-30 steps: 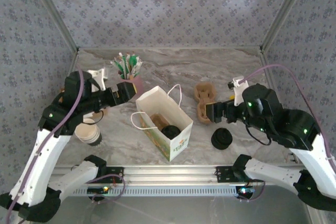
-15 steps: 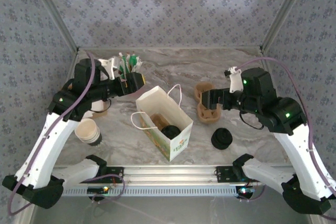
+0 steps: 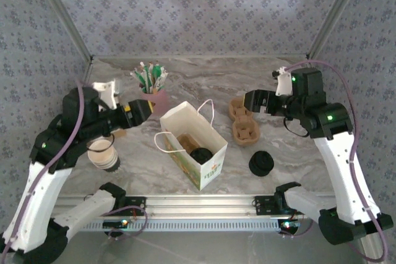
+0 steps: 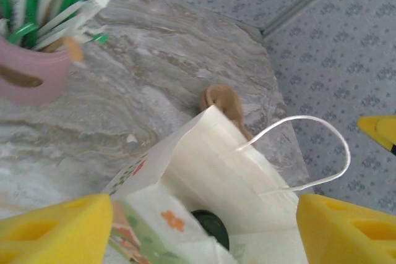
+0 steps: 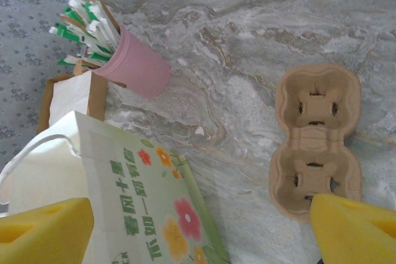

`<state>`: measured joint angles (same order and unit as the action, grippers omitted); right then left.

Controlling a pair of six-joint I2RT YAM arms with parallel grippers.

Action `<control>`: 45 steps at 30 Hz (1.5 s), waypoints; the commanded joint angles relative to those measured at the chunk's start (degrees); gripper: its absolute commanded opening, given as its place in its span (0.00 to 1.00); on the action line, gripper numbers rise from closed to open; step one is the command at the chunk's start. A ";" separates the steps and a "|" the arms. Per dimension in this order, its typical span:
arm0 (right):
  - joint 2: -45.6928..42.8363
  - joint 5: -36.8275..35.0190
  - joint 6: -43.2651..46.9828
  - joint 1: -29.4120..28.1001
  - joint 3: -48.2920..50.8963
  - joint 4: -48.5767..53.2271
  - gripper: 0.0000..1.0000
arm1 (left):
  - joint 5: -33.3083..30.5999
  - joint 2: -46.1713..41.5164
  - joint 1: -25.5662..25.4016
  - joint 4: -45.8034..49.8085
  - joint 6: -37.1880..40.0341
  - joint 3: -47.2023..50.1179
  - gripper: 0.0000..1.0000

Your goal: Pack the takeout coffee

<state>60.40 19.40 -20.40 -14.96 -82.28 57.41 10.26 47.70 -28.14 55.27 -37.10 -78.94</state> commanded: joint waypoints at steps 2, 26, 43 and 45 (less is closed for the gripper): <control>0.24 4.64 1.33 1.66 3.27 -1.13 0.88 | -5.10 -6.05 -0.10 5.46 -2.83 6.59 0.66; -3.92 8.95 0.79 -0.87 27.70 -4.41 0.56 | 8.22 -6.97 -0.92 -28.92 -18.79 44.75 0.34; -2.65 7.26 -0.08 -2.18 26.82 -5.86 0.57 | 9.11 16.41 -1.37 -44.93 -14.83 37.88 0.34; -2.66 7.55 0.01 -2.07 26.73 -5.75 0.58 | 9.25 18.69 -1.37 -45.49 -14.23 36.42 0.34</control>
<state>57.43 26.92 -20.08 -16.82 -54.72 52.01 18.26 64.51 -29.06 13.26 -53.39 -39.38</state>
